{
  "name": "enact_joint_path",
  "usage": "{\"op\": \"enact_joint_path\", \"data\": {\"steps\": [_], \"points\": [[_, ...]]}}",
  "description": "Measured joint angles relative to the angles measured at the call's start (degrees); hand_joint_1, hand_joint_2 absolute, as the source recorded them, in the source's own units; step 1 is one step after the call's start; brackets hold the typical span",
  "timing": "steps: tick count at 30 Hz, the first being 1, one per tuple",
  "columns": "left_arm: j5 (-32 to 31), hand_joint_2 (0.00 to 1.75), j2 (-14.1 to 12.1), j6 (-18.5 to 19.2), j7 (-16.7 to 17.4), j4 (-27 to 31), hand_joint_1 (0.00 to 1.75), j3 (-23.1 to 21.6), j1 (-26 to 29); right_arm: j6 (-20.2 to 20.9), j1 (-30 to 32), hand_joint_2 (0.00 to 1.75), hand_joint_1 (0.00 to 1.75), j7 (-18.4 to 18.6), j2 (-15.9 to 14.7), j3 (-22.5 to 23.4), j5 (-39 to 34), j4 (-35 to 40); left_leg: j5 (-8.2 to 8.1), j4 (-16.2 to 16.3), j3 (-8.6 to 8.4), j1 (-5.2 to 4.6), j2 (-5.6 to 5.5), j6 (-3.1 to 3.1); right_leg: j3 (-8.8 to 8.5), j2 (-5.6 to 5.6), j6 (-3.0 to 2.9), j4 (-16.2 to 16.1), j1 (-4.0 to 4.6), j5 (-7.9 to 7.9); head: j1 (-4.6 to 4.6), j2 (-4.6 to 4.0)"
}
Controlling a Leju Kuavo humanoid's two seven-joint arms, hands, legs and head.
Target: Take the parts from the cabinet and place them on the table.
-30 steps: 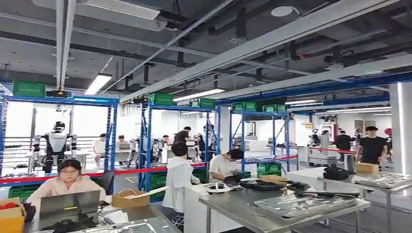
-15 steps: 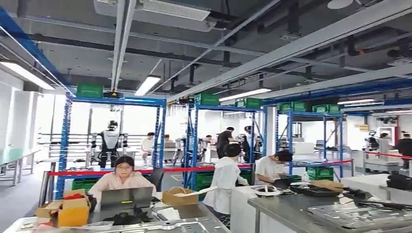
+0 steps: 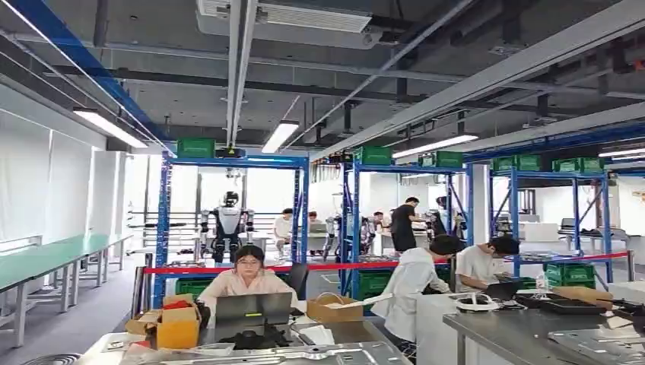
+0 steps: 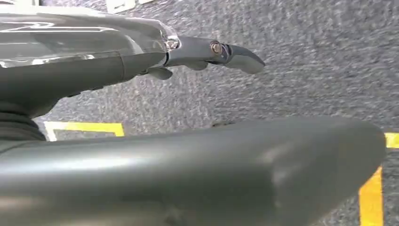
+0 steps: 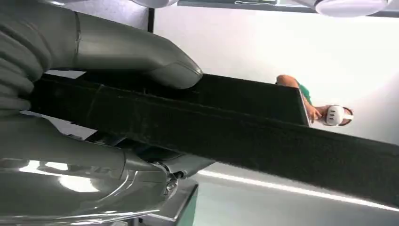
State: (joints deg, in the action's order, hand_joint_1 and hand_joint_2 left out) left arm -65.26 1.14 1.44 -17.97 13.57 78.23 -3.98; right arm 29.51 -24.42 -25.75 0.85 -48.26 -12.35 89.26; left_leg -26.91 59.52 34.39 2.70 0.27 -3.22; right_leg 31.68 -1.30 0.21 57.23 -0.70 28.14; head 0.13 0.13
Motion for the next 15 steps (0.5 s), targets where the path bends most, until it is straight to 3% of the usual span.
{"op": "enact_joint_path", "data": {"steps": [1, 2, 5, 6, 7, 9, 10, 11, 12, 13, 15], "points": [[0.02, 1.75, 0.04, 0.13, 0.02, 0.00, 0.00, 0.02, -0.12, -0.02, 0.00, 1.75, 1.75, -0.02, 0.02, 0.02, -0.04, 0.00, -0.76, -0.40, -0.43, -0.60, -0.31, 0.50, 0.34, 0.03, 0.51, 0.50, 0.43, 0.30, 0.04, 0.00], [0.04, 1.75, 0.02, 0.22, 0.04, 0.00, 0.00, 0.04, -0.18, -0.04, 0.09, 1.75, 1.75, 0.07, 0.18, 0.00, -0.07, 0.02, -0.74, -0.14, -0.21, -0.66, -0.48, 1.80, 0.46, 0.05, 0.75, 0.64, 0.42, 0.25, -0.02, 0.00], [0.09, 1.75, -0.09, 0.22, 0.15, 0.00, 0.00, 0.13, 0.09, -0.24, 0.36, 1.75, 1.75, 0.07, 0.35, -0.02, -0.07, 0.07, -0.73, -0.07, -0.21, -0.97, -0.56, 3.11, 0.23, 0.03, 1.21, 0.56, -0.03, 0.29, -0.04, 0.00], [0.09, 1.75, -0.11, 0.24, 0.15, 0.00, 0.00, 0.18, 0.10, -0.31, 0.41, 1.75, 1.75, 0.07, 0.39, 0.00, -0.07, 0.20, -0.63, -0.19, -0.27, -0.94, -0.56, 3.63, 0.30, 0.26, 1.51, 1.25, -0.17, 1.13, -0.02, 0.00], [0.09, 1.75, -0.15, 0.26, 0.13, 0.00, 0.00, 0.26, 0.05, -0.37, 0.39, 1.75, 1.75, 0.06, 0.42, 0.00, -0.07, 0.37, -0.60, -0.19, -0.24, -1.00, -0.58, 3.86, 1.37, 0.51, 1.51, 3.68, -0.16, 2.92, -0.02, 0.00], [0.09, 1.75, -0.24, 0.28, 0.15, 0.00, 0.00, 0.39, 0.04, -0.37, 0.52, 1.75, 1.75, 0.07, 0.44, 0.00, -0.07, 0.46, -0.63, -0.18, -0.21, -1.33, -0.59, 4.27, 5.67, 0.71, 1.46, 13.12, -0.07, 7.56, -0.04, 0.00], [0.09, 1.75, -0.24, 0.28, 0.15, 0.00, 0.00, 0.42, 0.09, -0.39, 0.70, 1.75, 1.75, 0.07, 0.44, 0.00, -0.07, 0.46, -0.66, -0.17, -0.22, -1.59, -0.59, 4.48, 7.76, 0.71, 1.34, 17.48, -0.06, 8.96, -0.02, 0.00], [0.02, 1.75, -0.24, 0.33, 0.18, 0.00, 0.00, 0.42, 0.11, -0.39, 0.87, 1.75, 1.75, 0.07, 0.44, 0.00, -0.07, 0.46, -0.66, -0.17, -0.22, -1.84, -0.63, 4.49, 9.05, 0.73, 1.11, 19.83, 0.05, 9.11, -0.04, 0.00], [0.00, 1.75, -0.26, 0.33, 0.20, 0.00, 0.00, 0.46, 0.11, -0.39, 0.94, 1.75, 1.75, 0.07, 0.44, 0.00, -0.09, 0.48, -0.66, -0.17, -0.26, -2.10, -0.78, 4.53, 8.73, 0.83, 0.66, 18.67, 0.30, 7.65, -0.04, 0.00], [0.00, 1.75, -0.26, 0.33, 0.20, 0.00, 0.00, 0.46, 0.08, -0.42, 0.94, 1.75, 1.75, 0.07, 0.46, -0.02, -0.11, 0.57, -0.66, -0.17, -0.29, -2.28, -0.93, 4.59, 7.18, 0.94, 0.09, 15.11, 0.58, 5.35, -0.02, 0.00], [-0.02, 1.75, -0.24, 0.33, 0.20, 0.00, 0.00, 0.48, 0.03, -0.52, 0.86, 1.75, 1.75, 0.07, 0.52, 0.00, -0.20, 0.85, -0.66, -0.19, -0.37, -2.32, -1.17, 4.59, 2.40, 1.53, -1.42, 4.60, 1.69, 0.24, -0.02, 0.00]]}}
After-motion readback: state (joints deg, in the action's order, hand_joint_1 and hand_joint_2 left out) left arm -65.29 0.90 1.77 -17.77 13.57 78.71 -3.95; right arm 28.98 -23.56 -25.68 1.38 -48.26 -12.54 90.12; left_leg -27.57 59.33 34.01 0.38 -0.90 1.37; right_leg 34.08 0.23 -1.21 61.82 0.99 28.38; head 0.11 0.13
